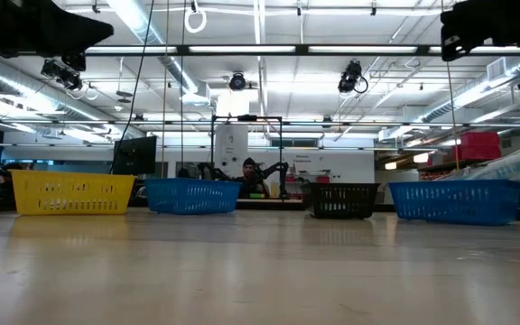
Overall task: Pick & Place Travel size toiletries
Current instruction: Return to Home Position
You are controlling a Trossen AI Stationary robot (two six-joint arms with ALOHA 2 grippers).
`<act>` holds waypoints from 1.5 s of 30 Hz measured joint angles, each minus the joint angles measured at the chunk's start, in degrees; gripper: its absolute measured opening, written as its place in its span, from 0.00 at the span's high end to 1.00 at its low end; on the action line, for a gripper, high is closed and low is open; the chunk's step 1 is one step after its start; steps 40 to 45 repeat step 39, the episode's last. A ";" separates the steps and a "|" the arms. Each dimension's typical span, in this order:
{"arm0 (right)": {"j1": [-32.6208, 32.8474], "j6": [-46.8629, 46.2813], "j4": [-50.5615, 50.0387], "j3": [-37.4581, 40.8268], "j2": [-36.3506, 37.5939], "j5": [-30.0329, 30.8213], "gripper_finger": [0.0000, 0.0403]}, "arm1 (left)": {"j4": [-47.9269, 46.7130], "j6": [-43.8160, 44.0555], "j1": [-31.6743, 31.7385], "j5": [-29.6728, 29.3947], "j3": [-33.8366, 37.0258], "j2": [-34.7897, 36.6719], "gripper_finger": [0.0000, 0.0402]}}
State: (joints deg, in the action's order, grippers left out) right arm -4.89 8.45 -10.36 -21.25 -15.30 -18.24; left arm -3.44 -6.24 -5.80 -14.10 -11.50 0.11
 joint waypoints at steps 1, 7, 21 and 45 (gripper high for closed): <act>0.00 0.01 0.37 0.49 0.75 0.02 0.79 | 0.51 -0.05 0.01 0.01 0.32 -0.17 0.96; 0.00 0.02 1.17 3.66 4.34 0.07 0.79 | -2.07 1.58 0.02 -0.04 1.14 -0.89 0.96; 0.00 0.01 8.25 12.21 7.37 0.11 0.80 | 4.77 4.04 0.02 0.34 8.92 -0.25 0.98; -0.02 -1.36 12.18 17.39 7.66 0.26 0.91 | 7.93 5.98 0.02 0.24 10.97 -0.58 0.96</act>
